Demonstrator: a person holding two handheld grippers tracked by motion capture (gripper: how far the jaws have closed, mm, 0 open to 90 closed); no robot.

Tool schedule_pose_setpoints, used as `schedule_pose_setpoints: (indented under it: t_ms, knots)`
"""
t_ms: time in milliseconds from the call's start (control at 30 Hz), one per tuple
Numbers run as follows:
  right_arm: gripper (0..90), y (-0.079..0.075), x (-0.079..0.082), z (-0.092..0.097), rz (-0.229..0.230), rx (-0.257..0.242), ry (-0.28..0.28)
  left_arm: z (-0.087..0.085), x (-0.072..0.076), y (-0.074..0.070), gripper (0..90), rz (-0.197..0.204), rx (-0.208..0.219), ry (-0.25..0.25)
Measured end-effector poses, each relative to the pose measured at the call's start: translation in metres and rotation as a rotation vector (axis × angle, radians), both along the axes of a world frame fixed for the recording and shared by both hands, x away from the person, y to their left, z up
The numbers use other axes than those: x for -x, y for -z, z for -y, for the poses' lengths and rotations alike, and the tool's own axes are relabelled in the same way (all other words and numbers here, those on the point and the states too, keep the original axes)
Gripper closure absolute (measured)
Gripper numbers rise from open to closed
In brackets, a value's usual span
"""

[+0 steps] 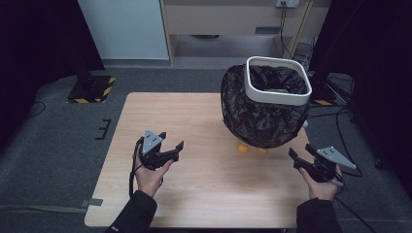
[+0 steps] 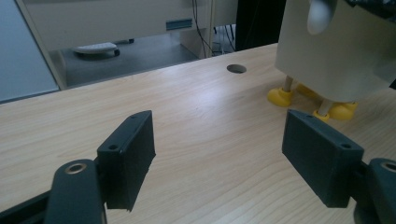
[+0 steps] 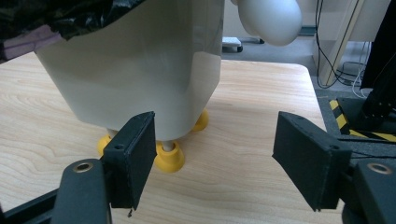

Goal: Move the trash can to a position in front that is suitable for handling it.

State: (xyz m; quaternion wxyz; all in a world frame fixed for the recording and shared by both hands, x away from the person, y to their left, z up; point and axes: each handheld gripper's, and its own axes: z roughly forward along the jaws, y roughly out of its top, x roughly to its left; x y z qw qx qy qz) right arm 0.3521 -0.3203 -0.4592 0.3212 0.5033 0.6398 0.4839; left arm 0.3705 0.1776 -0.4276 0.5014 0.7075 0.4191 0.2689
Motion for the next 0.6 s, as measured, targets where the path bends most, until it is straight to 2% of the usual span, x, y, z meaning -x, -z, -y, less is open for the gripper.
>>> schedule_pose_setpoints:
  t_ms: [333, 467, 600]
  knots:
    - [30.0, -0.005, -0.005, 0.002, 0.016, 0.009, 0.010, 0.029, -0.010, -0.003, 25.9, 0.015, -0.018, 0.057]
    - [29.9, -0.006, -0.007, 0.003, 0.025, 0.007, 0.012, 0.038, -0.012, -0.002, 26.0, 0.017, -0.004, 0.063]
    - [29.8, -0.007, -0.008, 0.003, 0.020, 0.010, 0.013, 0.046, -0.016, -0.002, 26.0, 0.014, -0.015, 0.071]
